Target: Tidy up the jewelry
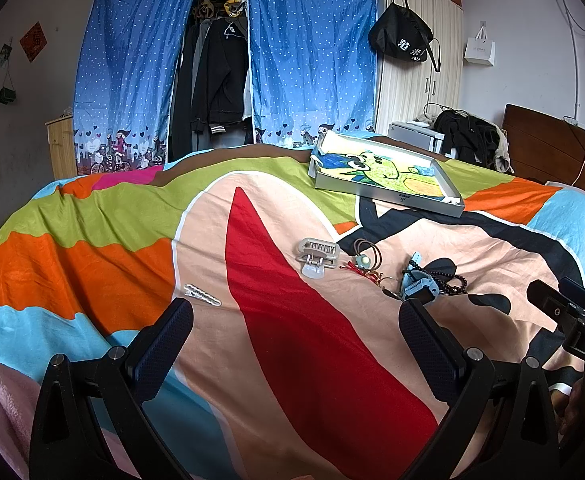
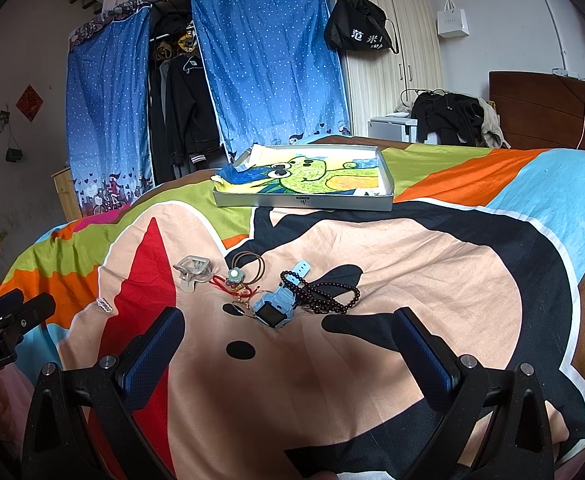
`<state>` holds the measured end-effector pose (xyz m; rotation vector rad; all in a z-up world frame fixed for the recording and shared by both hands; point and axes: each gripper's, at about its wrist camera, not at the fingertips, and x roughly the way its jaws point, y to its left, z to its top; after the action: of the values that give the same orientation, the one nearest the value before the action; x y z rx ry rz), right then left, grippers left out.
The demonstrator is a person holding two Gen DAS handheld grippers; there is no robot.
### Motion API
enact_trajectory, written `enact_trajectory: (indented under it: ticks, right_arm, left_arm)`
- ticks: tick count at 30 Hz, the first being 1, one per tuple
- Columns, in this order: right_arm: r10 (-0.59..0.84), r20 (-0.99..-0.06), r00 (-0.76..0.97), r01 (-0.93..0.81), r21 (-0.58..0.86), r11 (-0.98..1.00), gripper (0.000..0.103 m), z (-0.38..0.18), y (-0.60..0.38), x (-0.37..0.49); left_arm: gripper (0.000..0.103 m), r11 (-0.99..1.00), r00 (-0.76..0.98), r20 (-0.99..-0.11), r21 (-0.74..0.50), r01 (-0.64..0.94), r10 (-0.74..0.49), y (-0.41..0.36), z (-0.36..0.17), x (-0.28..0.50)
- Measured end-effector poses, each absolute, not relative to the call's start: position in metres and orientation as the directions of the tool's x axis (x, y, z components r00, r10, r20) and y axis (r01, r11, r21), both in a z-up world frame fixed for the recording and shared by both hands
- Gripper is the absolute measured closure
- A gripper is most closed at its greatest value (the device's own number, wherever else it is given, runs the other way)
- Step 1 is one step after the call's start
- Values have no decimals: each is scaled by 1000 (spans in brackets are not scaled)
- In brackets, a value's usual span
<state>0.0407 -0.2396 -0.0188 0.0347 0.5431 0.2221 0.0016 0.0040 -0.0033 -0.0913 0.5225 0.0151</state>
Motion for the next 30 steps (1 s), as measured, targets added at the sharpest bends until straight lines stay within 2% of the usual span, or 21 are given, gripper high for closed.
enact_trajectory:
  ticks: [21,25,30]
  right_arm:
    - [214,-510,833,-200,84,976,0,-19,-240,40]
    - [203,-526,826,-193,73,978,0,-23,-234,46]
    - [211,-572,792,-186,103,977,0,-31,-238,56]
  left_arm:
    - [2,996,860,-510,-79,-49,1,5,-6,2]
    - [2,994,838,-545,-81,-76,19,10,-10,6]
    - [2,983,767,-639,-109,-151,47,25,-17,24]
